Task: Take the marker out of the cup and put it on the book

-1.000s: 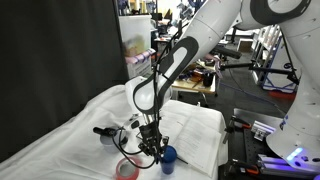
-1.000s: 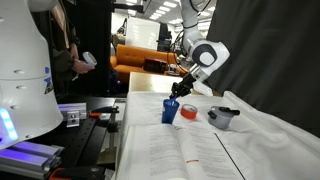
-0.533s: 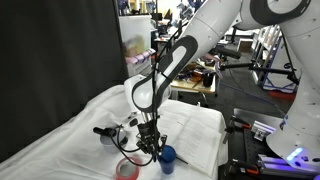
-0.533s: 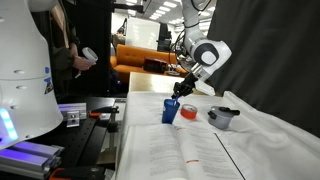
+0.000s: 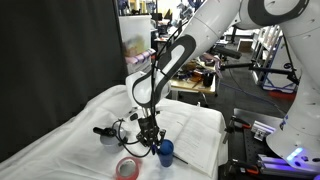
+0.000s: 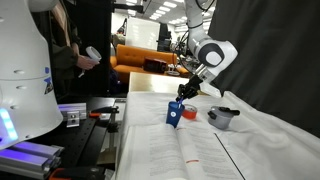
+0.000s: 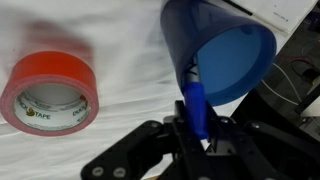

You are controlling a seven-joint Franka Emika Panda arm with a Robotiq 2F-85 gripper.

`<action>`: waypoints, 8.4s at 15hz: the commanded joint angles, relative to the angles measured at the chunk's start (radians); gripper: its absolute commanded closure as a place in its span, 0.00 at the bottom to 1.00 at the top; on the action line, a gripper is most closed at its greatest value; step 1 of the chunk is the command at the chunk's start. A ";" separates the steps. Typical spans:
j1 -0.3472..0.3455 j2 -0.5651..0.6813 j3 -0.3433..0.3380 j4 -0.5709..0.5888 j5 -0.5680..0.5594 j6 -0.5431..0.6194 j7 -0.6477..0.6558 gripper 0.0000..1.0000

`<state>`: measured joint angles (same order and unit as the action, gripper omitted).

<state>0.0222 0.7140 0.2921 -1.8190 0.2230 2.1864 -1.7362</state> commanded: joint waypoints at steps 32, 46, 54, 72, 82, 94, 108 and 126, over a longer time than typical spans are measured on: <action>0.000 -0.016 -0.023 0.042 -0.026 0.073 0.016 0.95; -0.005 -0.115 -0.079 -0.055 -0.072 0.050 0.117 0.95; -0.007 -0.109 -0.077 -0.030 -0.075 0.038 0.112 0.95; -0.001 -0.125 -0.074 0.073 -0.154 0.061 0.077 0.95; 0.026 -0.144 -0.073 0.097 -0.227 0.054 0.043 0.95; 0.064 -0.196 -0.050 0.110 -0.227 0.053 0.030 0.95; 0.079 -0.294 -0.124 0.055 -0.317 -0.084 0.113 0.95; 0.021 -0.243 -0.175 -0.182 -0.380 -0.230 0.218 0.95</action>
<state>0.0630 0.4598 0.1142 -1.9760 -0.1474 1.9141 -1.5249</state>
